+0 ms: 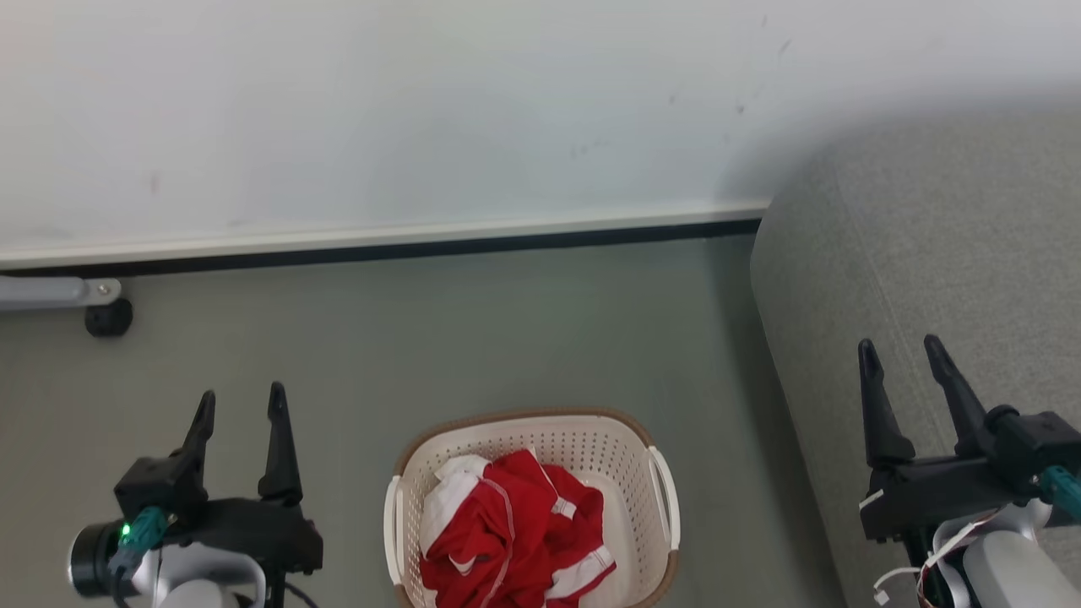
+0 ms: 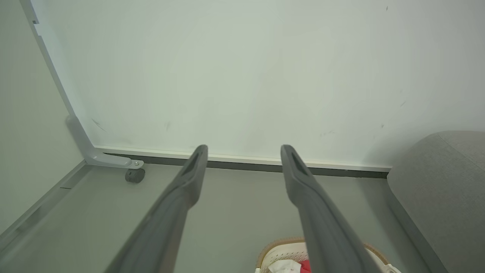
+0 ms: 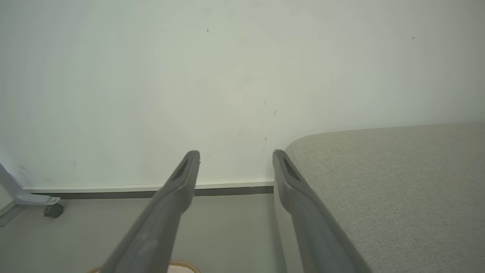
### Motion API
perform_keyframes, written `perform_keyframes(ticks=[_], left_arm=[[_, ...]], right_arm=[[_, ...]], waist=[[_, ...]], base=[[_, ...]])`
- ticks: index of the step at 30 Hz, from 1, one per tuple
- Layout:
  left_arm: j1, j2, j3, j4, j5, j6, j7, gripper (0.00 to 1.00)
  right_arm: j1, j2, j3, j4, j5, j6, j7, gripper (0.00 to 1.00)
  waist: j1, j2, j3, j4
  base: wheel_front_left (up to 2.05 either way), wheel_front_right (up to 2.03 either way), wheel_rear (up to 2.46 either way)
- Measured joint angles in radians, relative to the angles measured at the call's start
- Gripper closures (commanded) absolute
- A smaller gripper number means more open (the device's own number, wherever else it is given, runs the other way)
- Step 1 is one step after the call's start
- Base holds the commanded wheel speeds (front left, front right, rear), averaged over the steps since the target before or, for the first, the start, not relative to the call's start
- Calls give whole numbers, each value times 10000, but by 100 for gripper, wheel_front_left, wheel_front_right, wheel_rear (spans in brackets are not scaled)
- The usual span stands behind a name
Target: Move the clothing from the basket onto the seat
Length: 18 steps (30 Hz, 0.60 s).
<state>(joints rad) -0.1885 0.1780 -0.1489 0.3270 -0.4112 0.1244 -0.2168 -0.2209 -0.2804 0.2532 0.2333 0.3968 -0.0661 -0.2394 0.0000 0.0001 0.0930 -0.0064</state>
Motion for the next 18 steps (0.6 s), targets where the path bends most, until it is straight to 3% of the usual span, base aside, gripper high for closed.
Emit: perform_keyframes(ticks=[18], left_arm=[[-1908, -203, -763, 167, 483, -146, 552, 0]], right_arm=[[-1667, 17, -121, -1156, -8, -56, 2, 0]], waist=[[2, 1, 2444, -390]], base=[[0, 0, 0]])
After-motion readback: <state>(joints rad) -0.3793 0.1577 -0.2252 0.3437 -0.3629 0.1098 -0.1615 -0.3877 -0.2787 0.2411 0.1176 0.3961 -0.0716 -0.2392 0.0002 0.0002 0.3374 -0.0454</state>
